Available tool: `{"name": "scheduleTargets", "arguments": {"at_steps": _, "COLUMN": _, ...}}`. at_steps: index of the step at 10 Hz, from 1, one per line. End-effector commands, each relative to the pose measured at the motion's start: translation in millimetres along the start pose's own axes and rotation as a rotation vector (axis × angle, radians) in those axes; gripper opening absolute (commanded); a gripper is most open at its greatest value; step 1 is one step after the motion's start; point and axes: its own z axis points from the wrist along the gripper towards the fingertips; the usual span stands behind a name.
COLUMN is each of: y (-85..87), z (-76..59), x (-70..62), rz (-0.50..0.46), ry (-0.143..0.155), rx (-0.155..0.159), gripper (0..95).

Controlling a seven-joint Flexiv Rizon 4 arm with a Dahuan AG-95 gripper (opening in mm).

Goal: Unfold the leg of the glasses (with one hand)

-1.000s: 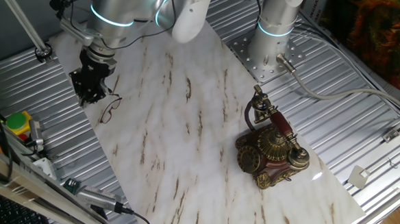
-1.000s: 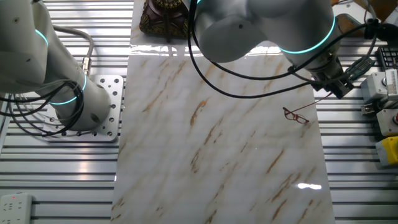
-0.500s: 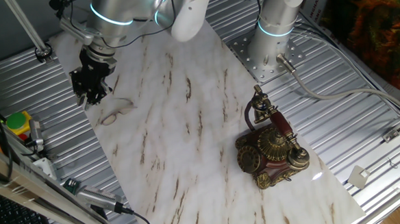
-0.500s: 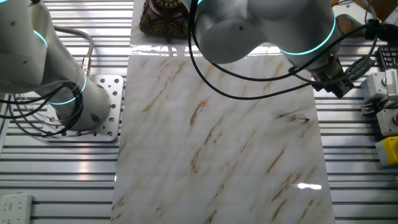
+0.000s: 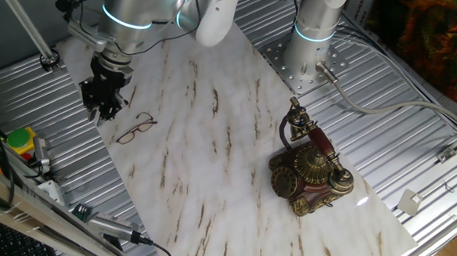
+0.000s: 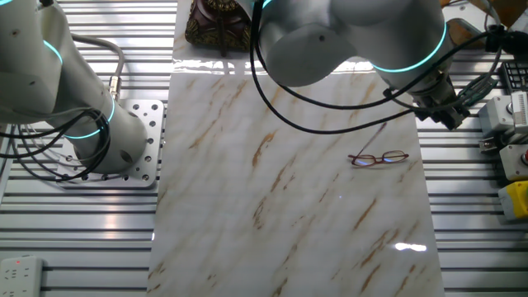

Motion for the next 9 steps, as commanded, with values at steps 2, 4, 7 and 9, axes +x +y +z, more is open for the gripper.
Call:
{"name": "scheduleTargets", "arguments": {"at_steps": 2, "y": -3.6, "z": 24.4, "x": 0.8, "rz": 0.033, "ry": 0.046, "rx": -0.02, "gripper": 19.0}}
{"name": "scheduleTargets", "arguments": {"at_steps": 4, "y": -1.1, "z": 36.6, "x": 3.0, "rz": 0.107, "ry": 0.105, "rx": -0.039, "gripper": 19.0}}
{"name": "scheduleTargets", "arguments": {"at_steps": 7, "y": -0.8, "z": 35.7, "x": 2.5, "rz": 0.146, "ry": 0.228, "rx": -0.052, "gripper": 0.0}}
{"name": "scheduleTargets", "arguments": {"at_steps": 9, "y": 0.8, "z": 30.3, "x": -0.4, "rz": 0.225, "ry": 0.315, "rx": -0.072, "gripper": 0.0}}
